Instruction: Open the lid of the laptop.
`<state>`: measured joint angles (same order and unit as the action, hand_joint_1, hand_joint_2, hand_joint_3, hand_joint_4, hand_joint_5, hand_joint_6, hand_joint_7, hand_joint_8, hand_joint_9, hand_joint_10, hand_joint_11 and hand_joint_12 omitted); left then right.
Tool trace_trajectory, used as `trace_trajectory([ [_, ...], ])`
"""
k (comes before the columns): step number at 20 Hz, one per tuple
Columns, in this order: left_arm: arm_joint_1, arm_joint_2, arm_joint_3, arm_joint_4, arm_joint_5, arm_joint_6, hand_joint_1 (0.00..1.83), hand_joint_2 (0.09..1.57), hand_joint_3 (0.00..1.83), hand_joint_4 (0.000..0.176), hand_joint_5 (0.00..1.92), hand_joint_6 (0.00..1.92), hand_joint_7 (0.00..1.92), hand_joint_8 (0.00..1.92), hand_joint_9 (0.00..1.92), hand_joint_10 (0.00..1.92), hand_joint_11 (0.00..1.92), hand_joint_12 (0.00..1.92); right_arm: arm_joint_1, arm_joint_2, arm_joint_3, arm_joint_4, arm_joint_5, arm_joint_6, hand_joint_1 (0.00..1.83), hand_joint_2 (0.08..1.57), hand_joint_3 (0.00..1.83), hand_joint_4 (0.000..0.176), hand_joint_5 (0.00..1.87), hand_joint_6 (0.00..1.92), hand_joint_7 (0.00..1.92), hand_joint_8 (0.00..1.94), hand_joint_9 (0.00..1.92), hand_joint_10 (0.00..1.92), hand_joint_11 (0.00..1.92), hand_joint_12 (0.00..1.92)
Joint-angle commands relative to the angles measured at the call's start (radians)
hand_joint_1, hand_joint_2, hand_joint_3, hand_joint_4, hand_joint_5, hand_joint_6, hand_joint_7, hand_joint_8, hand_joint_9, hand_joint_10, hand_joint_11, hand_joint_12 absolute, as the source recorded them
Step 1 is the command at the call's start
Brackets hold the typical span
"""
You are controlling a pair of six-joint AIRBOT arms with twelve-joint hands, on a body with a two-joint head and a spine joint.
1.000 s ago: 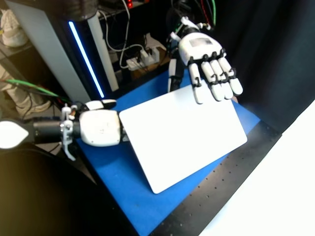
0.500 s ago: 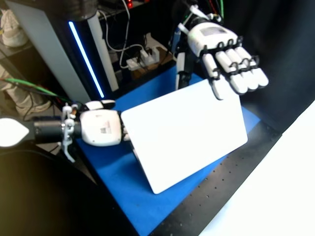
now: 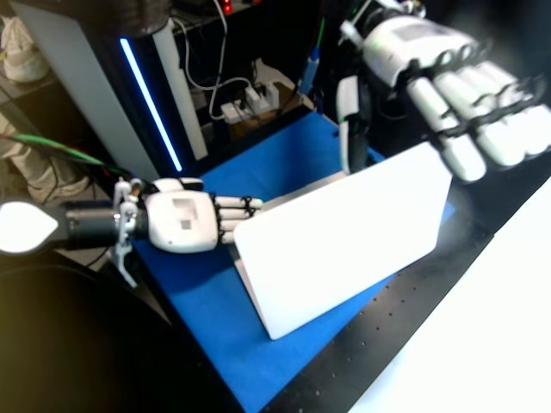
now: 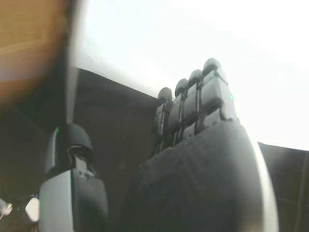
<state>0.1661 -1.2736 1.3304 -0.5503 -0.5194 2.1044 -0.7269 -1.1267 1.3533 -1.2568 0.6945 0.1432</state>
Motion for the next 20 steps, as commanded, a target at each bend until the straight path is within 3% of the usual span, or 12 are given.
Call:
trace_trajectory([
  [1, -0.02, -0.012, 0.014, 0.014, -0.077, 0.028, 0.54, 1.16, 0.0, 0.041, 0.15, 0.01, 0.04, 0.0, 0.0, 0.0, 0.0, 0.0, 0.006, -0.026, -0.004, 0.013, 0.021, 0.015, 0.0, 1.17, 0.0, 0.0, 0.0, 0.0, 0.0, 0.0, 0.0, 0.0, 0.0, 0.0],
  [2, -0.022, -0.021, 0.026, 0.003, -0.069, 0.047, 0.54, 1.15, 0.0, 0.039, 0.13, 0.0, 0.03, 0.0, 0.0, 0.0, 0.0, 0.0, 0.006, -0.031, -0.001, 0.013, 0.021, 0.015, 0.0, 1.17, 0.0, 0.0, 0.0, 0.0, 0.0, 0.0, 0.0, 0.0, 0.0, 0.0],
  [4, -0.018, -0.024, 0.029, -0.045, -0.06, 0.099, 0.41, 1.11, 0.0, 0.08, 0.14, 0.0, 0.04, 0.0, 0.0, 0.0, 0.0, 0.0, 0.009, -0.038, 0.002, 0.014, 0.021, 0.015, 0.0, 1.17, 0.0, 0.0, 0.0, 0.0, 0.0, 0.0, 0.0, 0.0, 0.0, 0.0],
  [6, 0.001, -0.016, 0.016, -0.065, -0.067, 0.101, 0.5, 1.03, 0.0, 0.127, 0.09, 0.0, 0.03, 0.0, 0.0, 0.0, 0.0, 0.0, 0.009, -0.038, 0.002, 0.014, 0.021, 0.015, 0.0, 1.17, 0.0, 0.0, 0.0, 0.0, 0.0, 0.0, 0.0, 0.0, 0.0, 0.0],
  [8, 0.024, 0.017, -0.036, -0.052, -0.088, 0.103, 0.53, 1.05, 0.0, 0.142, 0.03, 0.0, 0.0, 0.0, 0.0, 0.0, 0.0, 0.0, 0.009, -0.038, 0.002, 0.014, 0.021, 0.015, 0.0, 1.17, 0.0, 0.0, 0.0, 0.0, 0.0, 0.0, 0.0, 0.0, 0.0, 0.0],
  [11, 0.048, 0.084, -0.129, -0.028, -0.145, 0.111, 0.48, 0.97, 0.0, 0.119, 0.05, 0.0, 0.0, 0.0, 0.0, 0.0, 0.0, 0.0, 0.008, -0.038, 0.001, 0.014, 0.02, 0.015, 0.0, 1.16, 0.0, 0.0, 0.0, 0.0, 0.0, 0.0, 0.0, 0.0, 0.0, 0.0],
  [13, 0.094, 0.15, -0.223, 0.035, -0.198, 0.112, 0.53, 0.96, 0.0, 0.09, 0.01, 0.0, 0.0, 0.0, 0.0, 0.0, 0.0, 0.0, 0.008, -0.038, 0.001, 0.018, 0.02, 0.015, 0.0, 1.18, 0.0, 0.0, 0.0, 0.0, 0.0, 0.0, 0.0, 0.0, 0.0, 0.0],
  [14, 0.116, 0.175, -0.26, 0.057, -0.222, 0.113, 0.56, 0.95, 0.0, 0.099, 0.0, 0.0, 0.0, 0.0, 0.0, 0.0, 0.0, 0.0, 0.008, -0.038, 0.001, 0.019, 0.016, 0.022, 0.0, 1.19, 0.01, 0.0, 0.0, 0.0, 0.0, 0.0, 0.0, 0.0, 0.0, 0.0],
  [16, 0.162, 0.213, -0.324, 0.084, -0.288, 0.114, 0.63, 0.95, 0.0, 0.139, 0.0, 0.0, 0.0, 0.0, 0.0, 0.0, 0.0, 0.0, 0.008, -0.038, -0.001, 0.018, 0.009, 0.033, 0.0, 1.17, 0.0, 0.0, 0.01, 0.0, 0.0, 0.0, 0.0, 0.0, 0.0, 0.0],
  [18, 0.214, 0.244, -0.382, 0.098, -0.378, 0.114, 0.68, 0.95, 0.0, 0.168, 0.0, 0.0, 0.0, 0.0, 0.0, 0.0, 0.0, 0.0, 0.008, -0.038, -0.003, 0.018, 0.004, 0.038, 0.0, 1.16, 0.0, 0.0, 0.0, 0.0, 0.0, 0.0, 0.0, 0.0, 0.0, 0.0],
  [19, 0.246, 0.255, -0.407, 0.105, -0.416, 0.114, 0.7, 0.94, 0.0, 0.123, 0.0, 0.0, 0.03, 0.01, 0.04, 0.02, 0.04, 0.02, 0.008, -0.038, -0.003, 0.018, 0.003, 0.038, 0.0, 1.16, 0.0, 0.0, 0.01, 0.0, 0.0, 0.0, 0.0, 0.0, 0.0, 0.0],
  [20, 0.268, 0.257, -0.42, 0.107, -0.426, 0.114, 0.7, 0.94, 0.0, 0.11, 0.0, 0.0, 0.05, 0.02, 0.05, 0.02, 0.03, 0.02, 0.008, -0.038, -0.003, 0.019, 0.001, 0.038, 0.0, 1.17, 0.0, 0.0, 0.02, 0.01, 0.0, 0.0, 0.0, 0.0, 0.0, 0.0],
])
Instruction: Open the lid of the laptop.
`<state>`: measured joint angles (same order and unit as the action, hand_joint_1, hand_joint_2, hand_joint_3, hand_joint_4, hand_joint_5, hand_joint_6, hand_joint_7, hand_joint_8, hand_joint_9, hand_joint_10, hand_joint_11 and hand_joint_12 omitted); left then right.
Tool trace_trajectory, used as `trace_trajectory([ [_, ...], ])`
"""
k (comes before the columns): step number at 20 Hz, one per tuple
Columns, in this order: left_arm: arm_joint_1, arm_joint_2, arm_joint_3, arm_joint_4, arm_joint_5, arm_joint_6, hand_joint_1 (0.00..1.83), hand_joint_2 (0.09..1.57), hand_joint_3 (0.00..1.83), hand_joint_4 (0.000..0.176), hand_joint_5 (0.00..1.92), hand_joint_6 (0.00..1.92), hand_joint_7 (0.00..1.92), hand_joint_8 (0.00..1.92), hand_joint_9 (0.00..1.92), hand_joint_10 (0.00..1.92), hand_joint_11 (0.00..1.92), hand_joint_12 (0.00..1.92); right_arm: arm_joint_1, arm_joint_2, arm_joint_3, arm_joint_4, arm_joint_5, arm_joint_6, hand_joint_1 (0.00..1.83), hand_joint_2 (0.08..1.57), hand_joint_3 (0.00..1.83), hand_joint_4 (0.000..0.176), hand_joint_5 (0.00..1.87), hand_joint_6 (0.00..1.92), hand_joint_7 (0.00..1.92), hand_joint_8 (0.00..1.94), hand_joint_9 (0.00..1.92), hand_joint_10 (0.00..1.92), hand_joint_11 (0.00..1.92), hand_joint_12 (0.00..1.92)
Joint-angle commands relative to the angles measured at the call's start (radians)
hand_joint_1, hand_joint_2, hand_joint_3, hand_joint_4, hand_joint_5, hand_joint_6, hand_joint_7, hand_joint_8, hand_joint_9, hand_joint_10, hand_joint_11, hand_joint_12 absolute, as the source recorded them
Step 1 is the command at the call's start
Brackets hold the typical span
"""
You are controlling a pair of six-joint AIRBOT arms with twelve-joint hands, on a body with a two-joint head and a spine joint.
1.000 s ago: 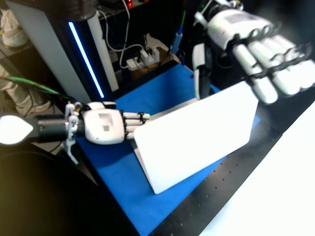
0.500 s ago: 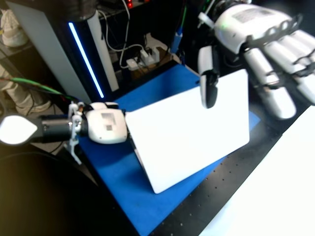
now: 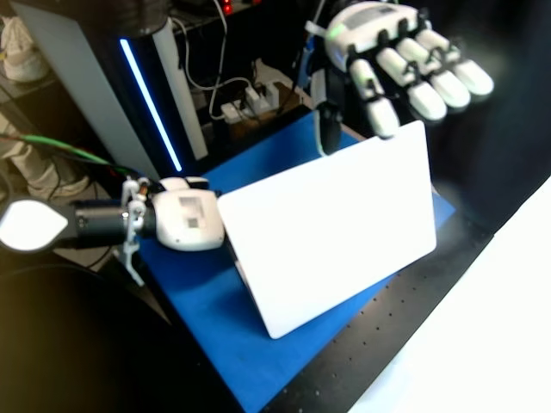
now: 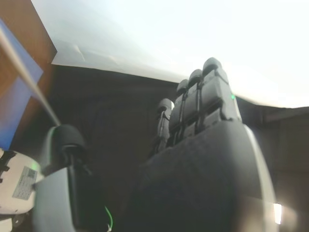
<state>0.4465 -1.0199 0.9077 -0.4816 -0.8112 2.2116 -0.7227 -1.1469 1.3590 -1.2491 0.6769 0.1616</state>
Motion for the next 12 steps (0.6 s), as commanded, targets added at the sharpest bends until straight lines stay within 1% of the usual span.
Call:
trace_trajectory([
  [1, -0.004, -0.003, 0.002, 0.029, -0.127, 0.007, 0.67, 0.94, 0.0, 0.095, 0.0, 0.0, 0.06, 0.02, 0.06, 0.02, 0.02, 0.01, 0.004, -0.017, -0.009, 0.012, 0.018, 0.02, 0.0, 1.16, 0.0, 0.0, 0.02, 0.01, 0.0, 0.0, 0.0, 0.0, 0.0, 0.0],
  [2, -0.001, -0.01, 0.009, 0.008, -0.123, 0.007, 0.67, 0.95, 0.0, 0.083, 0.0, 0.0, 0.02, 0.0, 0.04, 0.01, 0.04, 0.02, 0.004, -0.018, -0.009, 0.012, 0.018, 0.02, 0.0, 1.16, 0.0, 0.0, 0.02, 0.01, 0.0, 0.0, 0.0, 0.0, 0.0, 0.0],
  [3, 0.001, -0.015, 0.014, -0.005, -0.123, 0.007, 0.71, 0.95, 0.0, 0.071, 0.0, 0.0, 0.01, 0.0, 0.02, 0.0, 0.01, 0.01, 0.004, -0.018, -0.009, 0.012, 0.018, 0.02, 0.0, 1.15, 0.0, 0.0, 0.02, 0.01, 0.0, 0.0, 0.0, 0.0, 0.0, 0.0],
  [4, 0.004, -0.019, 0.02, -0.015, -0.124, 0.007, 0.71, 0.95, 0.0, 0.082, 0.0, 0.0, 0.0, 0.0, 0.01, 0.0, 0.01, 0.02, 0.004, -0.018, -0.009, 0.012, 0.018, 0.02, 0.0, 1.15, 0.0, 0.0, 0.01, 0.0, 0.0, 0.0, 0.0, 0.0, 0.0, 0.0],
  [6, 0.005, -0.038, 0.043, -0.029, -0.108, 0.007, 0.7, 0.95, 0.0, 0.163, 0.0, 0.0, 0.0, 0.0, 0.02, 0.0, 0.03, 0.03, 0.004, -0.018, -0.009, 0.019, 0.018, 0.02, 0.0, 1.14, 0.0, 0.0, 0.0, 0.0, 0.0, 0.0, 0.0, 0.0, 0.0, 0.0],
  [7, 0.003, -0.059, 0.067, -0.047, -0.085, 0.007, 0.68, 0.96, 0.0, 0.173, 0.0, 0.0, 0.0, 0.0, 0.01, 0.0, 0.02, 0.03, 0.004, -0.018, -0.009, 0.019, 0.018, 0.02, 0.0, 1.15, 0.0, 0.0, 0.01, 0.0, 0.0, 0.0, 0.0, 0.0, 0.0, 0.0],
  [10, -0.033, -0.113, 0.168, -0.11, 0.011, 0.007, 0.7, 0.95, 0.0, 0.176, 0.0, 0.0, 0.0, 0.0, 0.0, 0.0, 0.0, 0.0, 0.004, -0.017, -0.008, 0.019, 0.018, 0.02, 0.0, 1.14, 0.0, 0.0, 0.0, 0.0, 0.0, 0.0, 0.0, 0.0, 0.0, 0.0],
  [12, -0.057, -0.136, 0.212, -0.127, 0.039, 0.007, 0.73, 0.95, 0.0, 0.176, 0.0, 0.0, 0.0, 0.0, 0.0, 0.0, 0.0, 0.0, 0.004, -0.017, -0.008, 0.019, 0.018, 0.019, 0.0, 1.15, 0.0, 0.0, 0.0, 0.0, 0.0, 0.0, 0.0, 0.0, 0.0, 0.0],
])
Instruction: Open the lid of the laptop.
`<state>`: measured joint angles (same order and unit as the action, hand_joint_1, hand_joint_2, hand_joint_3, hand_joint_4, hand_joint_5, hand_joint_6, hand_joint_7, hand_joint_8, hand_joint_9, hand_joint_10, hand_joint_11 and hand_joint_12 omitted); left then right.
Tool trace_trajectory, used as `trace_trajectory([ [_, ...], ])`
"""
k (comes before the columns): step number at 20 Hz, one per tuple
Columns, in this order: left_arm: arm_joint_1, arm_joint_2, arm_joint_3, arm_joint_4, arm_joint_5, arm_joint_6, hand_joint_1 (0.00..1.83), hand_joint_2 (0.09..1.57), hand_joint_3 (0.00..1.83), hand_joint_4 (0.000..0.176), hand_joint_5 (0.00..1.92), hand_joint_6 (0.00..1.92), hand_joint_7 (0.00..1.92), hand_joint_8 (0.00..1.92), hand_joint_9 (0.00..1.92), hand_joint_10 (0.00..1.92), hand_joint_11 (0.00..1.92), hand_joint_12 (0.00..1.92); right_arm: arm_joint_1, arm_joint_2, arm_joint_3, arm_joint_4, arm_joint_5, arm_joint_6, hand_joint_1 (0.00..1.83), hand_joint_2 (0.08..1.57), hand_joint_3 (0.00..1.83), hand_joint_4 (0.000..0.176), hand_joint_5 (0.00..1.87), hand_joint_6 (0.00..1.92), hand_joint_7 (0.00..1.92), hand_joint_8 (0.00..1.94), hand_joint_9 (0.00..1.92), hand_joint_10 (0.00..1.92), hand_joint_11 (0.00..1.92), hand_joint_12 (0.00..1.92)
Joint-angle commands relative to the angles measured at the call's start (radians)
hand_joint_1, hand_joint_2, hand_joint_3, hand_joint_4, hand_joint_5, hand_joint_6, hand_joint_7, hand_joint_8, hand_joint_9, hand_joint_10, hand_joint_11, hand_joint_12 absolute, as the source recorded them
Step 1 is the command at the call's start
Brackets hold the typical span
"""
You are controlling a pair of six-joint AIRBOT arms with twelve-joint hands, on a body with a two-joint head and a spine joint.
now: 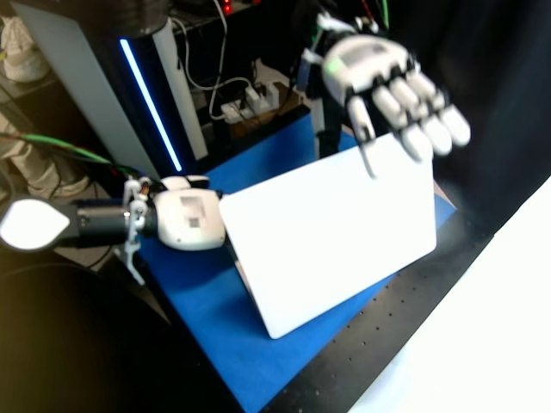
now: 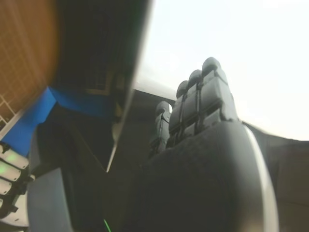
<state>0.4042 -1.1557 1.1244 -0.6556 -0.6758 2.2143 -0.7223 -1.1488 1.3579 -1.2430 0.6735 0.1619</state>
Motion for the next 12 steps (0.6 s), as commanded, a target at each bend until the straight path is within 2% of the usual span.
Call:
trace_trajectory([
  [1, -0.024, -0.006, 0.008, 0.044, -0.089, 0.004, 0.73, 0.95, 0.0, 0.176, 0.0, 0.0, 0.0, 0.0, 0.0, 0.0, 0.0, 0.0, 0.003, -0.015, -0.007, 0.013, 0.022, 0.019, 0.0, 1.16, 0.0, 0.0, 0.0, 0.0, 0.0, 0.0, 0.0, 0.0, 0.0, 0.0],
  [5, -0.091, -0.016, 0.05, 0.045, -0.051, 0.004, 0.74, 0.95, 0.0, 0.176, 0.0, 0.0, 0.0, 0.0, 0.0, 0.0, 0.0, 0.0, 0.003, -0.015, -0.007, 0.013, 0.022, 0.019, 0.0, 1.19, 0.01, 0.0, 0.01, 0.0, 0.01, 0.0, 0.0, 0.0, 0.0, 0.0],
  [8, -0.144, -0.027, 0.085, 0.059, -0.027, 0.004, 0.65, 0.94, 0.0, 0.176, 0.0, 0.0, 0.0, 0.0, 0.0, 0.0, 0.0, 0.0, 0.003, -0.015, -0.004, 0.013, 0.022, 0.019, 0.0, 1.2, 0.01, 0.0, 0.0, 0.0, 0.0, 0.0, 0.0, 0.0, 0.0, 0.0],
  [11, -0.174, -0.051, 0.13, 0.068, -0.01, 0.004, 0.6, 0.94, 0.0, 0.152, 0.0, 0.0, 0.0, 0.0, 0.0, 0.0, 0.0, 0.0, 0.003, -0.015, 0.001, 0.014, 0.022, 0.019, 0.0, 1.19, 0.01, 0.0, 0.0, 0.0, 0.0, 0.0, 0.0, 0.0, 0.0, 0.0],
  [12, -0.183, -0.062, 0.148, 0.068, -0.004, 0.004, 0.61, 0.94, 0.0, 0.151, 0.0, 0.0, 0.0, 0.0, 0.0, 0.0, 0.0, 0.0, 0.003, -0.015, 0.003, 0.015, 0.022, 0.019, 0.0, 1.19, 0.0, 0.0, 0.0, 0.0, 0.0, 0.0, 0.0, 0.0, 0.0, 0.0],
])
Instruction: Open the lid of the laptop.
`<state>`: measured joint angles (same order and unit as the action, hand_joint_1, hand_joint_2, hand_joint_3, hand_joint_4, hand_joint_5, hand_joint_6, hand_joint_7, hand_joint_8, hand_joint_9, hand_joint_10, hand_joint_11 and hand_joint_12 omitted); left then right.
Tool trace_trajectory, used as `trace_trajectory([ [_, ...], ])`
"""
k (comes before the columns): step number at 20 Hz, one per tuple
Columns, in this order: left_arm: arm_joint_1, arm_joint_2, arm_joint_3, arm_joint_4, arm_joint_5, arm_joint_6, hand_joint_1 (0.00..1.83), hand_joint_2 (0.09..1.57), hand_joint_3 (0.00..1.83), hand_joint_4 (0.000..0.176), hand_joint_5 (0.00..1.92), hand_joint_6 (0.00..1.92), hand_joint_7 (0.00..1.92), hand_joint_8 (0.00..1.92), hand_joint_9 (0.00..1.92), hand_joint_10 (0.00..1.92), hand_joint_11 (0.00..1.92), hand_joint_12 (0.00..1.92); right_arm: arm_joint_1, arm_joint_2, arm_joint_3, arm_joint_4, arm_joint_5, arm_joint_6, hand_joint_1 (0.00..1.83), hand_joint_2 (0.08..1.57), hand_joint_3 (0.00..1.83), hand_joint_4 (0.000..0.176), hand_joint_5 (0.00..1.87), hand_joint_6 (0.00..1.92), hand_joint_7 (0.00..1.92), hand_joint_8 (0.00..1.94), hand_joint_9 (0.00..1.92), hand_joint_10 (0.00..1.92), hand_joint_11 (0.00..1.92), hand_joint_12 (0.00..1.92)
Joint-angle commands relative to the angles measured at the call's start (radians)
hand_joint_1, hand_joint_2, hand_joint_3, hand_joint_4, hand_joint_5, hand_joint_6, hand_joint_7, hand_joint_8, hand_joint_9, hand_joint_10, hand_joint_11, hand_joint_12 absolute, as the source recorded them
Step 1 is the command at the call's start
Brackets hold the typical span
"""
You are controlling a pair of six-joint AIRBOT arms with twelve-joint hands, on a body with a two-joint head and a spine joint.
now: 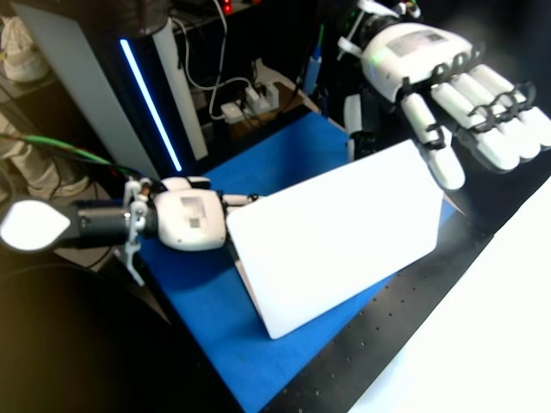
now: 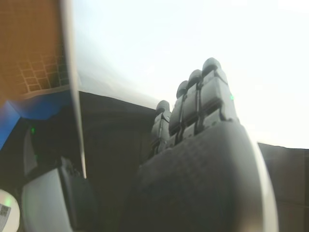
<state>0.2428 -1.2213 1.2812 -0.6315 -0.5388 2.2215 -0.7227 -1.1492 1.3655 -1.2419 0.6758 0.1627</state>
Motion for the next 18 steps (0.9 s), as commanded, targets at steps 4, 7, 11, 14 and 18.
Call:
trace_trajectory([
  [4, -0.061, -0.062, 0.103, -0.014, -0.067, -0.004, 0.65, 0.96, 0.01, 0.176, 0.0, 0.0, 0.0, 0.0, 0.0, 0.0, 0.0, 0.0, 0.005, -0.024, 0.013, 0.036, 0.025, 0.018, 0.0, 1.18, 0.0, 0.0, 0.0, 0.0, 0.0, 0.0, 0.0, 0.0, 0.0, 0.0],
  [7, -0.104, -0.109, 0.228, -0.131, 0.033, -0.004, 0.7, 0.97, 0.0, 0.176, 0.0, 0.0, 0.0, 0.0, 0.0, 0.0, 0.0, 0.0, 0.023, -0.045, 0.033, 0.036, 0.045, 0.018, 0.0, 1.19, 0.01, 0.0, 0.0, 0.0, 0.0, 0.0, 0.0, 0.0, 0.0, 0.0],
  [11, -0.133, -0.148, 0.341, -0.224, 0.12, -0.002, 0.69, 0.91, 0.0, 0.176, 0.0, 0.0, 0.0, 0.0, 0.0, 0.0, 0.0, 0.0, 0.041, -0.063, 0.046, 0.031, 0.054, 0.018, 0.0, 1.18, 0.0, 0.0, 0.0, 0.0, 0.0, 0.0, 0.0, 0.0, 0.0, 0.0],
  [14, -0.148, -0.183, 0.433, -0.328, 0.163, 0.064, 0.64, 0.91, 0.0, 0.176, 0.0, 0.0, 0.0, 0.0, 0.0, 0.0, 0.0, 0.0, 0.049, -0.081, 0.062, 0.028, 0.068, 0.018, 0.0, 1.18, 0.0, 0.0, 0.0, 0.0, 0.0, 0.0, 0.0, 0.0, 0.0, 0.0],
  [18, -0.134, -0.186, 0.432, -0.416, 0.172, 0.135, 0.67, 0.94, 0.0, 0.176, 0.0, 0.0, 0.0, 0.0, 0.0, 0.0, 0.0, 0.0, 0.056, -0.089, 0.066, 0.028, 0.074, 0.018, 0.0, 1.17, 0.0, 0.0, 0.0, 0.0, 0.0, 0.0, 0.0, 0.0, 0.0, 0.0],
])
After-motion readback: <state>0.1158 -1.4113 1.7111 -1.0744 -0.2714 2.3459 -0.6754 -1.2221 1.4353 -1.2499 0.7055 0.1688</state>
